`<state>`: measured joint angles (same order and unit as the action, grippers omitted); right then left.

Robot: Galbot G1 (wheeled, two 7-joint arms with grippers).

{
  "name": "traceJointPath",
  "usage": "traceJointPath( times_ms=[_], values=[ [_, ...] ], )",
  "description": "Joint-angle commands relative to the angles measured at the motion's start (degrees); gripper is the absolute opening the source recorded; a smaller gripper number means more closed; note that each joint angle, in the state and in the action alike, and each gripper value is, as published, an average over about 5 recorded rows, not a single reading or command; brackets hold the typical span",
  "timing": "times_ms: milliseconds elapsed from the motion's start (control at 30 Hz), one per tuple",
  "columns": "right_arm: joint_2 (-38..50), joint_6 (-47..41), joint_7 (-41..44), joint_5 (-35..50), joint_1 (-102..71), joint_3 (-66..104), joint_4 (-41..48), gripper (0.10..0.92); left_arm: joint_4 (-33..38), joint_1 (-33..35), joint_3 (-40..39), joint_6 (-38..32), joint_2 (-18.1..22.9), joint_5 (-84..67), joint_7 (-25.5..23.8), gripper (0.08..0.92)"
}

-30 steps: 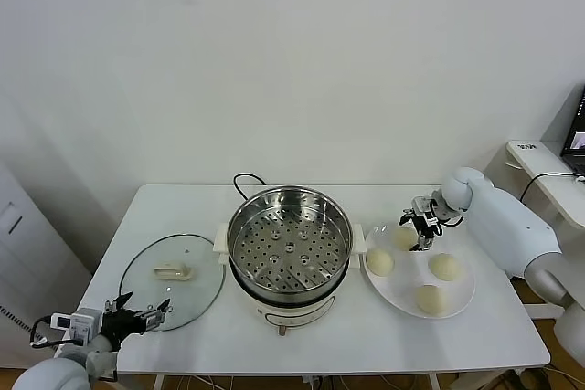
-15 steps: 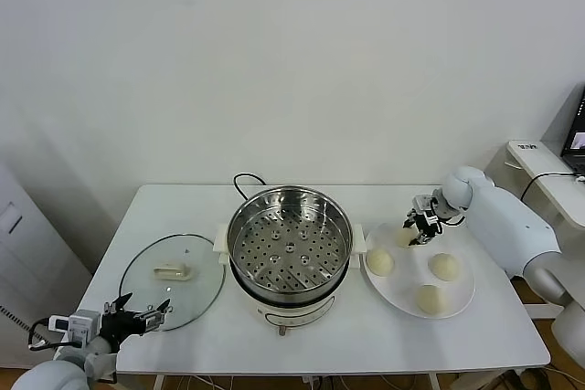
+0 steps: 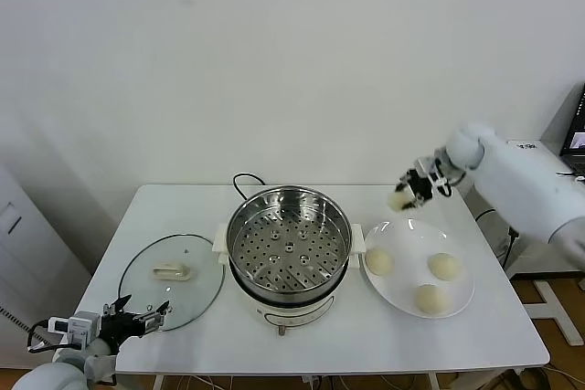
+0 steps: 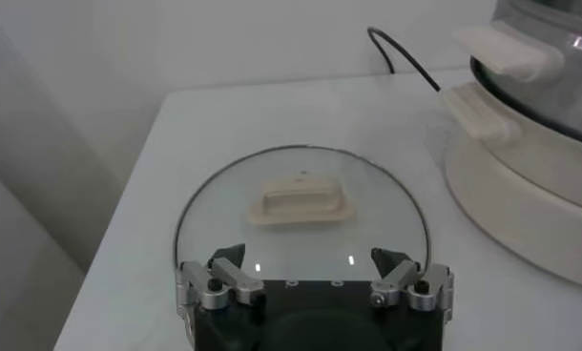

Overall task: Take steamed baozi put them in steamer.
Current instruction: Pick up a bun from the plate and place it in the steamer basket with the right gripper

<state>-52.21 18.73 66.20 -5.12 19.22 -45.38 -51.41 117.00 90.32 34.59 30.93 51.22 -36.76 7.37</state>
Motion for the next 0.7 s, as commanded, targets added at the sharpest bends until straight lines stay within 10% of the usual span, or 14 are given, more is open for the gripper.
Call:
traceJointPath(
  times_ms=[33,700],
  values=[
    [-7.1,13.6,3.1,4.9,12.6,-5.0,-3.7,0.461,0.4,0.1,-0.1,0.2,0.0,0.1,0.1,0.823],
    [-12.7,29.9,-0.8,-3.3,9.1,-10.2,-19.1,0.467,0.8,-0.1,-0.6,0.4,0.0,0.6,0.6,0.823]
  ],
)
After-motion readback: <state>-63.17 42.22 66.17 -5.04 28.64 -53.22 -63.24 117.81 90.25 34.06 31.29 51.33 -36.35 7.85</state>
